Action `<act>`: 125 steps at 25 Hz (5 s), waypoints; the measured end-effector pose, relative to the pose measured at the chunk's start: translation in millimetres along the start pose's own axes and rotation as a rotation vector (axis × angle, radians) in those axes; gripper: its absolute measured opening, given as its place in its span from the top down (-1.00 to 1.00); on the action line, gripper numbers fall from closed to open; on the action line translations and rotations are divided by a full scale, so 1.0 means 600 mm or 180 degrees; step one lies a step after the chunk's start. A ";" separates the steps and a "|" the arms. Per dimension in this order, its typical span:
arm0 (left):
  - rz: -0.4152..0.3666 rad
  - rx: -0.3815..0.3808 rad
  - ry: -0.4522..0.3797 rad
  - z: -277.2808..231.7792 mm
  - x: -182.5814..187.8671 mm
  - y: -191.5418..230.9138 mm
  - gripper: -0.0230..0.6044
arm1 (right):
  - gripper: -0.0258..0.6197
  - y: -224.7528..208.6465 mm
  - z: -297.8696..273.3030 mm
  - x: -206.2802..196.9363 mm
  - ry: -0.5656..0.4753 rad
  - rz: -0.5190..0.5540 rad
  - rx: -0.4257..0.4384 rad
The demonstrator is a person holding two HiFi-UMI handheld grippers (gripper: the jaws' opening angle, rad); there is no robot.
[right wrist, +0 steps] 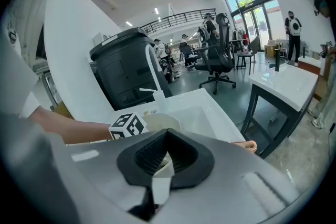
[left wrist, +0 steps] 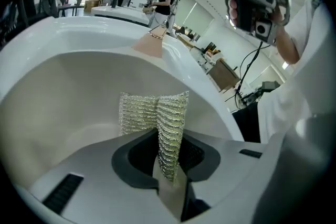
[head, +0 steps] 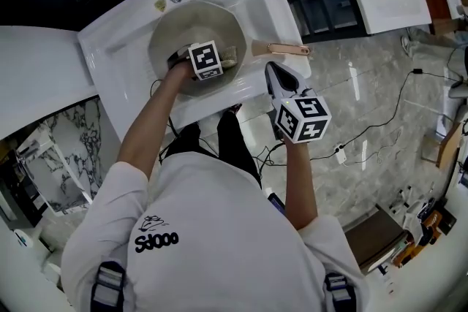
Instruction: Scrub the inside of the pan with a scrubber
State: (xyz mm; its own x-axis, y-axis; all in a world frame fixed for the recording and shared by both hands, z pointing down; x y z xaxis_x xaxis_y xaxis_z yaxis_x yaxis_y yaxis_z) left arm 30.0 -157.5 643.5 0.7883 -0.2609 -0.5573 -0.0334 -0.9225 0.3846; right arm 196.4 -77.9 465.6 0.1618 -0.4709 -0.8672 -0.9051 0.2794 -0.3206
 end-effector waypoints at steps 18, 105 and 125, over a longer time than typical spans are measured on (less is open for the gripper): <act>-0.0629 0.1341 0.0624 0.038 0.005 0.107 0.69 | 0.89 -0.012 -0.033 -0.003 0.0064 -0.0114 0.0099; -0.0234 0.0798 0.1752 0.082 -0.107 0.070 0.71 | 0.89 0.029 -0.025 -0.014 0.0137 -0.0067 0.0241; -0.0620 0.2238 0.1921 0.131 -0.090 0.129 0.71 | 0.89 -0.018 -0.064 0.052 0.0142 0.0113 0.0512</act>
State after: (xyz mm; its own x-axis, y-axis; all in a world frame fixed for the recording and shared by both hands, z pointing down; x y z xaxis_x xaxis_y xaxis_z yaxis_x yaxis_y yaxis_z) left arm -63.6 -237.0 645.4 0.9971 -0.0745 -0.0145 -0.0752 -0.9456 -0.3164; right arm 196.2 -127.7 456.8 0.1098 -0.4940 -0.8625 -0.8346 0.4254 -0.3499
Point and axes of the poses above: the fingertips, and each gripper's own axes: z backward along the fingers, y to its left, x out of its top, the point moved 9 cm from there along z, backward along the fingers, and after that the axes turned 13 degrees about -y, right-handed, at the moved point
